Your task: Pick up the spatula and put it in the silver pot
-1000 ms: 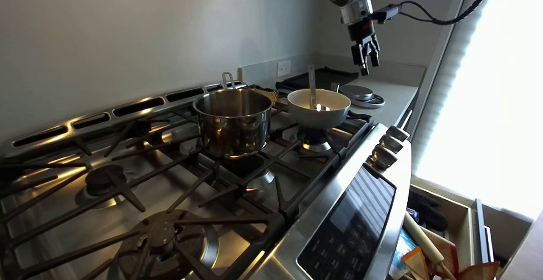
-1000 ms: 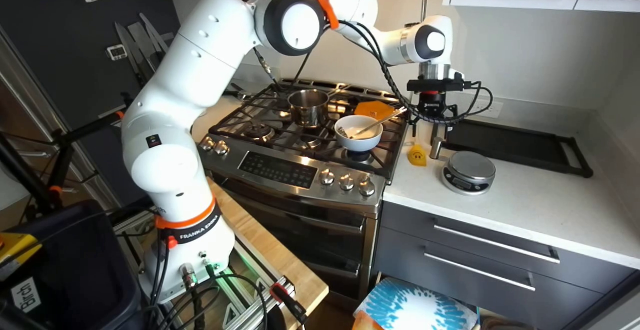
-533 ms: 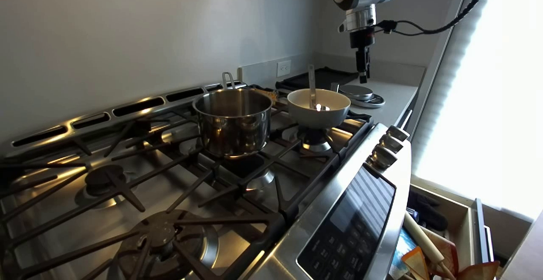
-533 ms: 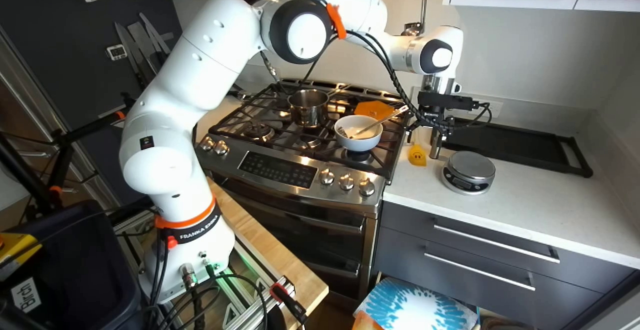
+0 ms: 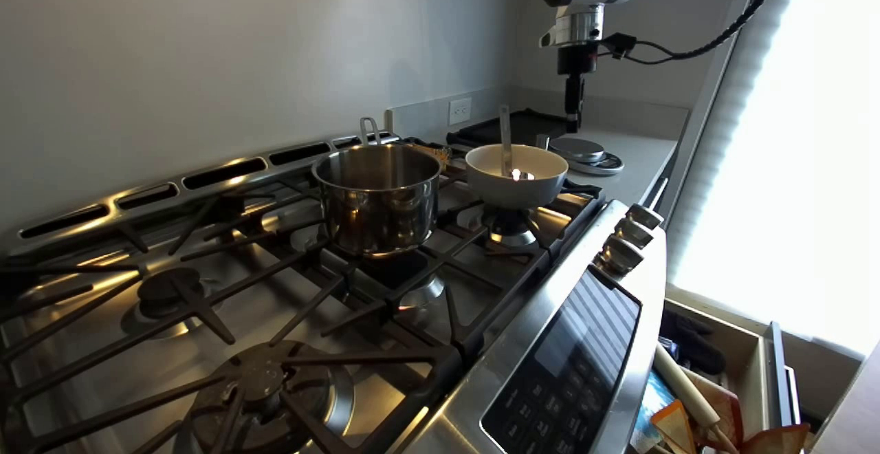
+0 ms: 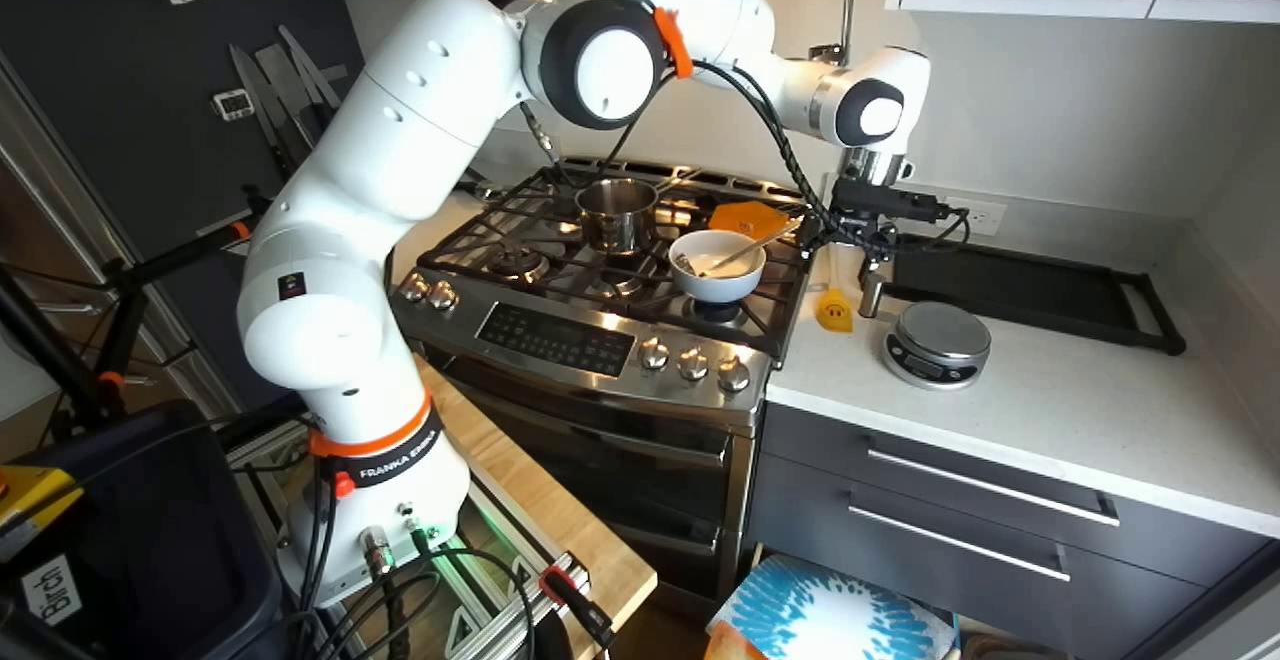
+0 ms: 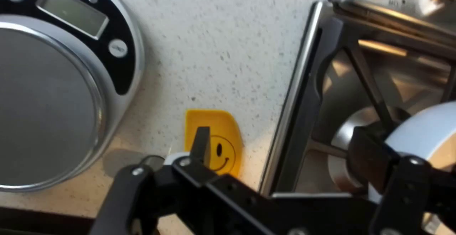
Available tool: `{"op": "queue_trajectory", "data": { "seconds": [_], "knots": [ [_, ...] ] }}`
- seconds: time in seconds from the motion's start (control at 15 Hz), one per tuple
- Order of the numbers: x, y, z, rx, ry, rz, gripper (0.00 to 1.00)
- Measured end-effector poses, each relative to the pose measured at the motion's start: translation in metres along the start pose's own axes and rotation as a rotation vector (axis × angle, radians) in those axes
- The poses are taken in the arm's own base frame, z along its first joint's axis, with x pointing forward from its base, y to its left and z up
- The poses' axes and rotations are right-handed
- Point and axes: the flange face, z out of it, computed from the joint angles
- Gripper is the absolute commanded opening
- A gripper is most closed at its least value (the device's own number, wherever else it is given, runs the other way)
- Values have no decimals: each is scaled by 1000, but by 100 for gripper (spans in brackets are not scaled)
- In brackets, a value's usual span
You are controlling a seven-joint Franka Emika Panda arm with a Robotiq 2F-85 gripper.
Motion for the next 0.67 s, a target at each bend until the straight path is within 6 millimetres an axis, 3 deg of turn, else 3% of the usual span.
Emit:
{"op": "queue_trajectory", "data": {
  "seconds": [0.33, 0.67],
  "knots": [
    [40, -9, 9, 101, 232, 25, 100],
    [64, 5, 13, 54, 365, 13, 100]
  ]
}}
